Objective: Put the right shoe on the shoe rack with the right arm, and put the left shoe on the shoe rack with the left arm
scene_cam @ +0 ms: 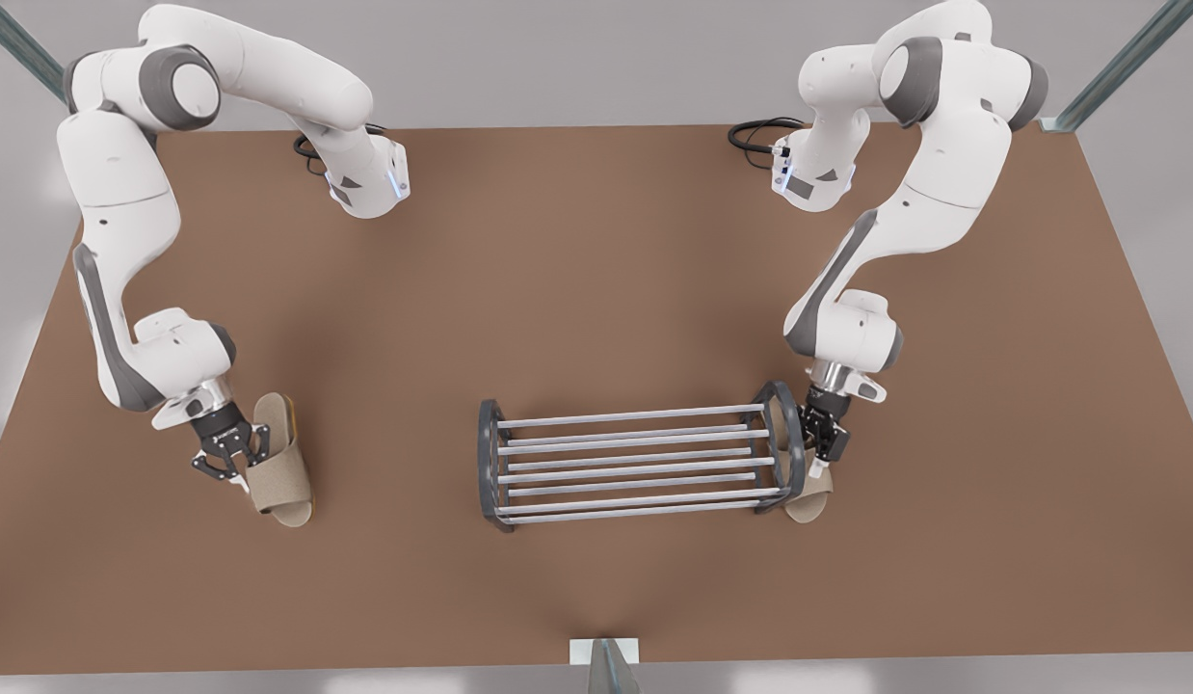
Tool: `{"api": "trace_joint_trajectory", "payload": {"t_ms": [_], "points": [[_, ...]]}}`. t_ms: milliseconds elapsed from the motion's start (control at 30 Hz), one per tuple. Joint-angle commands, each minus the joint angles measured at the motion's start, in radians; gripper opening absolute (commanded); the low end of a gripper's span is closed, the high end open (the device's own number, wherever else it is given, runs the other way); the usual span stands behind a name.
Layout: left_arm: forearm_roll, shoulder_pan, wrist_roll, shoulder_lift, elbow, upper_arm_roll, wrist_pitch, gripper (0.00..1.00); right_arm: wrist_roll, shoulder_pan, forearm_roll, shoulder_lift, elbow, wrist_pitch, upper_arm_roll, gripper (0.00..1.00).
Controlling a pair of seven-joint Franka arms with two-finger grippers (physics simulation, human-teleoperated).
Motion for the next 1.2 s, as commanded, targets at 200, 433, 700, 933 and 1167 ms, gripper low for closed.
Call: {"api": "trace_joint_trajectory", "payload": {"t_ms": [200, 433, 700, 933, 1167], "points": [[-0.603, 0.016, -0.065, -0.01, 0.021, 0.0, -0.01, 0.69, 0.056, 0.084, -0.014, -0.202, -0.008, 0.036, 0.012, 0.21], [-0.603, 0.016, -0.103, -0.01, 0.039, -0.008, -0.056, 0.39, 0.331, 0.52, -0.012, -0.425, 0.041, 0.33, 0.012, 0.21], [-0.58, 0.066, -0.151, -0.055, 0.102, -0.015, -0.003, 0.21, 0.527, 0.899, 0.029, -0.296, 0.287, 0.666, -0.003, 0.21], [-0.301, 0.088, -0.14, -0.27, 0.137, -0.046, 0.273, 0.21, 0.572, 1.348, 0.051, -0.175, 0.412, 0.715, -0.368, 0.21], [-0.198, 0.088, -0.142, -0.305, 0.281, -0.08, 0.548, 0.21, 0.722, 1.442, 0.086, -0.084, 0.412, 0.735, -0.44, 0.21]]}}
